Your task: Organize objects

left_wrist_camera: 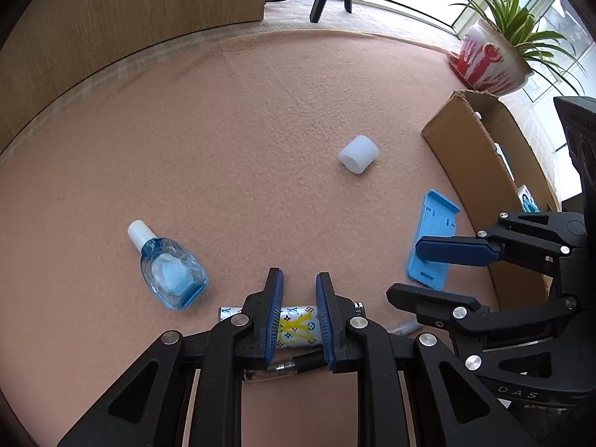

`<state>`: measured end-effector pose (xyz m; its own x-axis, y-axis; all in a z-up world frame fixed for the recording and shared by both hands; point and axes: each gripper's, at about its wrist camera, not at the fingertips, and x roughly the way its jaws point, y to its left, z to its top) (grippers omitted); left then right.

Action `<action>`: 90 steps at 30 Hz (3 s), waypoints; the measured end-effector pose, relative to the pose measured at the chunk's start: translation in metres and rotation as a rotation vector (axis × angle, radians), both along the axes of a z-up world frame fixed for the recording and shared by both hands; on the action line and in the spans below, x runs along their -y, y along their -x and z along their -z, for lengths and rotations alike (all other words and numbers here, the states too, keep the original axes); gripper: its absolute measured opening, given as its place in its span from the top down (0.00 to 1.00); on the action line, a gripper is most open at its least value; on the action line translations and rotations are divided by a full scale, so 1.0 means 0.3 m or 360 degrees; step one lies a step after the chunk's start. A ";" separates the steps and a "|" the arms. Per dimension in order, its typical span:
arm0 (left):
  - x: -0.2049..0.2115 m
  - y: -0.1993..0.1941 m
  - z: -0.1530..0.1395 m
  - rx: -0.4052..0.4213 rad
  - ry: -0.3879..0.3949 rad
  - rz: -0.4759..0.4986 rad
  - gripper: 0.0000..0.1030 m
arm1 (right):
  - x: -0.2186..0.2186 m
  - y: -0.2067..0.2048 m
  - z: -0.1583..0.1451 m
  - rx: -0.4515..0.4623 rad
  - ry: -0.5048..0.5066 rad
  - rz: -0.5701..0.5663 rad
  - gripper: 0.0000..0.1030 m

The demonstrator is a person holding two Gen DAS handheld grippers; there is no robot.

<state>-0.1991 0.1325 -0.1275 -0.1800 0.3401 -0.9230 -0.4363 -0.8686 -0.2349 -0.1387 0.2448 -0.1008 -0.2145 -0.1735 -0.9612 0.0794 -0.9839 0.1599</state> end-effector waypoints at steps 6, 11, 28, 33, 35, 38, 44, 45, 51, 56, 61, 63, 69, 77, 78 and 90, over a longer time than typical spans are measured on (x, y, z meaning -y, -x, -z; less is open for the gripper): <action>0.058 -0.144 -0.015 -0.0011 0.0008 -0.0009 0.81 | 0.058 -0.103 -0.001 -0.0023 0.0038 -0.0043 0.69; 0.149 -0.200 -0.039 -0.0017 -0.0025 -0.0133 0.81 | 0.134 -0.186 0.015 -0.0045 -0.0090 -0.0175 0.74; 0.432 -0.114 -0.109 -0.0017 -0.0140 -0.0508 0.79 | 0.272 -0.166 -0.054 -0.0218 -0.0018 -0.0253 0.59; 0.415 -0.060 -0.115 -0.0029 -0.0118 -0.0518 0.68 | 0.364 -0.151 -0.035 -0.0229 -0.0064 -0.0357 0.56; 0.409 -0.038 -0.110 -0.0034 -0.0089 -0.0519 0.68 | 0.373 -0.150 -0.020 -0.0215 -0.0082 -0.0370 0.56; 0.399 -0.004 -0.102 -0.0031 -0.0070 -0.0537 0.66 | 0.385 -0.146 0.007 -0.0197 -0.0105 -0.0371 0.56; 0.364 0.053 -0.076 0.0001 -0.0064 -0.0549 0.65 | 0.351 -0.147 0.017 -0.0200 -0.0126 -0.0344 0.60; 0.353 0.061 -0.070 0.0007 -0.0068 -0.0552 0.65 | 0.349 -0.146 0.016 -0.0202 -0.0127 -0.0337 0.62; 0.306 0.091 -0.049 0.0034 -0.0089 -0.0560 0.64 | 0.302 -0.132 0.015 -0.0189 -0.0095 -0.0263 0.74; 0.265 0.114 -0.039 0.0040 -0.0081 -0.0562 0.64 | 0.249 -0.124 0.015 -0.0180 -0.0118 -0.0192 0.80; 0.217 0.135 -0.018 0.0034 0.0007 -0.0550 0.65 | 0.201 -0.119 0.015 -0.0175 -0.0116 -0.0114 0.80; 0.196 0.137 -0.016 0.0006 0.0060 -0.0539 0.65 | 0.183 -0.126 0.017 -0.0179 -0.0131 -0.0079 0.80; 0.169 0.132 -0.013 -0.0043 0.0158 -0.0495 0.65 | 0.138 -0.126 0.024 -0.0184 -0.0132 -0.0010 0.80; 0.193 0.112 -0.014 -0.0061 0.0221 -0.0474 0.66 | 0.128 -0.116 0.022 -0.0192 -0.0165 0.0045 0.80; 0.202 0.114 -0.013 -0.0061 0.0225 -0.0468 0.66 | 0.128 -0.119 0.022 -0.0194 -0.0166 0.0048 0.80; 0.303 -0.022 -0.002 -0.0072 0.0159 -0.0528 0.66 | 0.109 -0.154 0.022 -0.0213 -0.0137 0.0066 0.80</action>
<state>-0.1924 0.0416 -0.1268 -0.3072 0.1643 -0.9373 -0.1343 -0.9826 -0.1282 -0.0924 0.2120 -0.1074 -0.3469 -0.0802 -0.9345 0.0533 -0.9964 0.0658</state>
